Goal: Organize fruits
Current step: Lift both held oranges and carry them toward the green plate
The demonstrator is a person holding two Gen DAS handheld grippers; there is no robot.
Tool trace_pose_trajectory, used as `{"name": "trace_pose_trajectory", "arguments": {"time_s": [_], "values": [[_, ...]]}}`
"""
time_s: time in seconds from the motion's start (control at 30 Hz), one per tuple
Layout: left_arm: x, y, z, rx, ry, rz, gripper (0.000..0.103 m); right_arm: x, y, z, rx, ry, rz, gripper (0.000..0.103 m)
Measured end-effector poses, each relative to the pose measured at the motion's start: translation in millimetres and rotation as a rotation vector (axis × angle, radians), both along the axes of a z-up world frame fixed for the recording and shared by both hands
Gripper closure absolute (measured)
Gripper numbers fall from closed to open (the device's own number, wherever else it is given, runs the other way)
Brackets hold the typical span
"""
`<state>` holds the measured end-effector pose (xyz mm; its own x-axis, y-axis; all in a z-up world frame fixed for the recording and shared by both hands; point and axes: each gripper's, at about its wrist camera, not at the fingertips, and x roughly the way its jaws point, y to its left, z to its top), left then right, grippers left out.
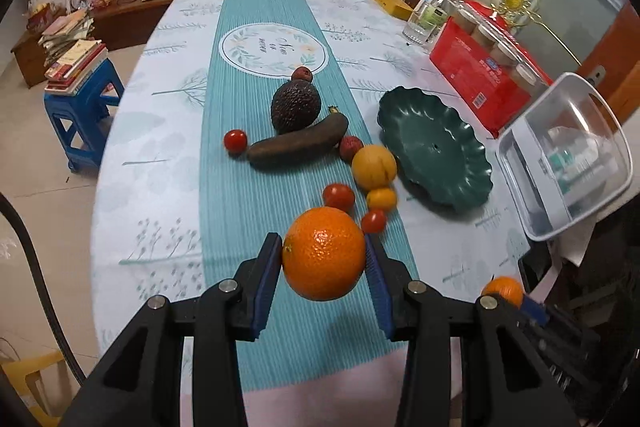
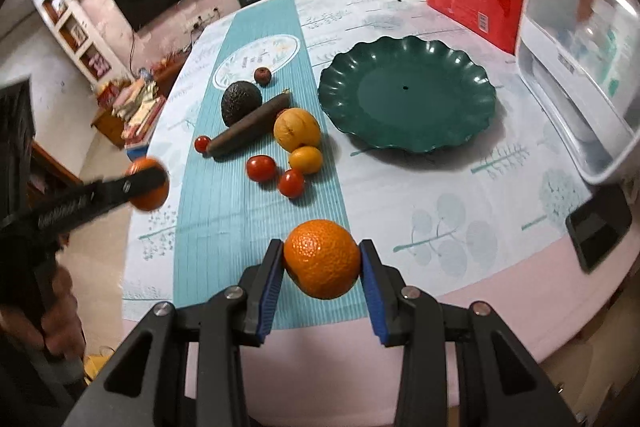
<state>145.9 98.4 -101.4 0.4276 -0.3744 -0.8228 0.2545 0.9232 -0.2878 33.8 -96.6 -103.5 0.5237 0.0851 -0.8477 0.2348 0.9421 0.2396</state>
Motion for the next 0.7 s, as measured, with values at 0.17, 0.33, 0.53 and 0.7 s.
{"name": "trace_pose_trajectory", "arguments": {"time_s": [0.17,0.33,0.53,0.7], "values": [[-26.6,7.7,10.6,-0.014,-0.052,-0.026,0.063,-17.7,-7.0,3.9,0.051,-0.026,-0.052,0.065],[-40.3,-1.0,13.1,0.006,-0.054,-0.054,0.063,-26.7,-21.4,6.1,0.063,-0.066,-0.103,0.065],[-38.2,-30.7,17.7,-0.005,-0.058,-0.037,0.063,-27.8,-49.3,8.1,0.071,-0.059,-0.115,0.065],[-29.0,-66.3,30.2,-0.036,-0.076,-0.010,0.063,-19.0,-76.5,17.6,0.069,-0.038,-0.071,0.065]]}}
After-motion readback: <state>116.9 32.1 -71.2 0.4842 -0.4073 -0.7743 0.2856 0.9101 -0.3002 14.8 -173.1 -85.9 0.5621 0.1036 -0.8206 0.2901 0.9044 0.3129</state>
